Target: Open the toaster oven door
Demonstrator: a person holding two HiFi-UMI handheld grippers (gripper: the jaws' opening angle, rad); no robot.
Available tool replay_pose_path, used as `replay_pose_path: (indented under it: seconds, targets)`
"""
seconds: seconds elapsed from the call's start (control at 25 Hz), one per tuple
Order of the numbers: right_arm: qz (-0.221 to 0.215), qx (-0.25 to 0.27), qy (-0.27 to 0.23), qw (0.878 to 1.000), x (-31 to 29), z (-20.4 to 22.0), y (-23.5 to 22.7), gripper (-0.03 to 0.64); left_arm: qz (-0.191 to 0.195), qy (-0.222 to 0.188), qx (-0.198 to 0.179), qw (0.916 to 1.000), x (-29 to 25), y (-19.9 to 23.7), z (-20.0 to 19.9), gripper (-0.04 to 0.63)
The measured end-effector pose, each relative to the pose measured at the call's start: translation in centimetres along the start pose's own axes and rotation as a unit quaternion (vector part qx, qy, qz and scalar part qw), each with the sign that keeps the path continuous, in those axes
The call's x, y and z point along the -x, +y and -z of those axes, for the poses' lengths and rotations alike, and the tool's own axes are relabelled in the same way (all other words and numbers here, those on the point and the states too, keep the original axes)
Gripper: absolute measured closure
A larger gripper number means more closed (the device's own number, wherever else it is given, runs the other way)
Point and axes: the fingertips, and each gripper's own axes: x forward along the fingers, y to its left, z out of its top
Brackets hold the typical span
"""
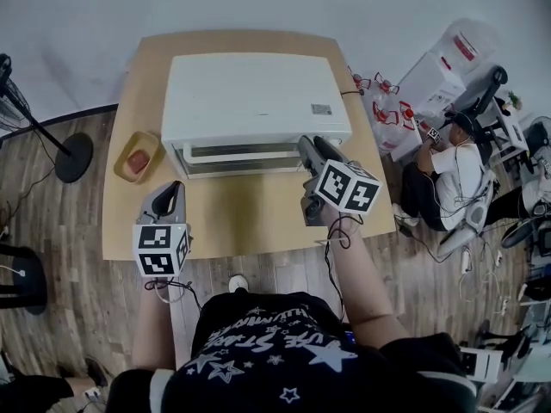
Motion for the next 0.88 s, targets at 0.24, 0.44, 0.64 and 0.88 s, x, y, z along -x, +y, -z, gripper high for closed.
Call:
replay_pose_path:
  seconds: [0.24,0.44,0.64,0.88]
  targets:
    - [0.028,0.016,0.008,0.999,-0.3,0.2,-0.4,0.503,0.016,0.01,0.0,0.9998,-1.2,0.0,0.5,0.574]
    - [0.029,0.002,0.021,0.999,-0.3,0.4,-0.5,0.503,0.027,0.02,-0.001,0.9994,-1.7,-0.7,1.3,0.574]
    - [0.024,-0.016,0.025,0.999,0.2,0.8,-0.5,0.503,0.031,0.027,-0.006,0.9991,-1.6,-1.7,1.9,0.574]
    - [0.017,-0.005,0.031,0.999,1.7,1.9,-0.3,0.503,0.012,0.034,0.001,0.9993,-0.1,-2.4,2.9,0.574]
